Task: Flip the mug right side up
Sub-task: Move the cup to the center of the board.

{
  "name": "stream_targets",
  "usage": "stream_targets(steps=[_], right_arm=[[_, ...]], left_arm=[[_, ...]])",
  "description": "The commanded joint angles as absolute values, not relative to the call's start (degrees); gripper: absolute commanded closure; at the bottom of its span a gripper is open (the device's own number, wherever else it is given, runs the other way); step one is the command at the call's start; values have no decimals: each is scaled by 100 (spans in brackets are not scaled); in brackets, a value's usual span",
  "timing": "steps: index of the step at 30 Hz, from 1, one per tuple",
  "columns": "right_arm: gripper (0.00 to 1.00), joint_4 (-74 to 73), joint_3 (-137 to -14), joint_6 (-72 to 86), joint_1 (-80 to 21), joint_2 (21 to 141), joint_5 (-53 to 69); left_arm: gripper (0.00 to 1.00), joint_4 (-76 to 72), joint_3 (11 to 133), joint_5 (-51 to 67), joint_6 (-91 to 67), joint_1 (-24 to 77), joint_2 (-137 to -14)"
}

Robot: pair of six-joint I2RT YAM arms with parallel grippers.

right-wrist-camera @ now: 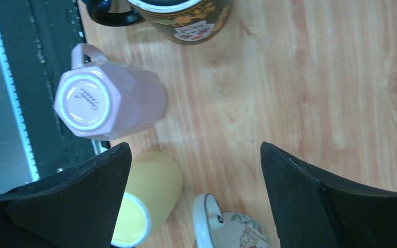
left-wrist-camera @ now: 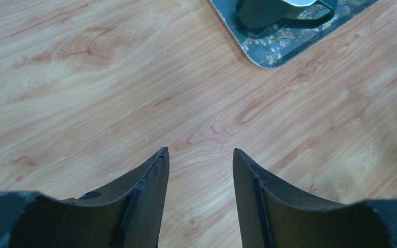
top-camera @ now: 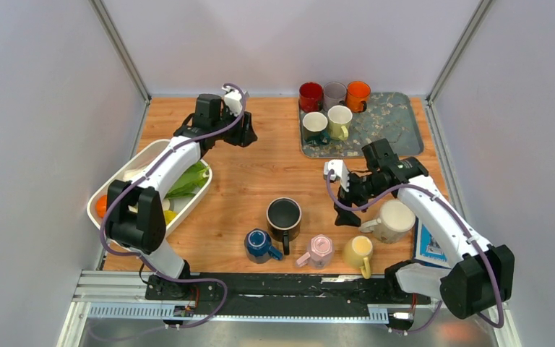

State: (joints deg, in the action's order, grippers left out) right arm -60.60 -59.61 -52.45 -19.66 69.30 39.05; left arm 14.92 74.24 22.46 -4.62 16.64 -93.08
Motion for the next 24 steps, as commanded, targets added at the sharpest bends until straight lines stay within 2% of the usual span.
stream_targets(steps=[1,7,24], right_arm=[[3,-6346,-6245,-4884,-2236,7087,3904],[4,-6230,-6703,-4371,-2537,7531,3996],[4,-5649,-5706,-4449,-3431,7416,3879]], left_arm=[[44,1295,7458,2172,-509,1600,-9286],[44,1061,7145,2194,-516,1564,-9229],[45,916,6821,2130,-73,1563,-9252]])
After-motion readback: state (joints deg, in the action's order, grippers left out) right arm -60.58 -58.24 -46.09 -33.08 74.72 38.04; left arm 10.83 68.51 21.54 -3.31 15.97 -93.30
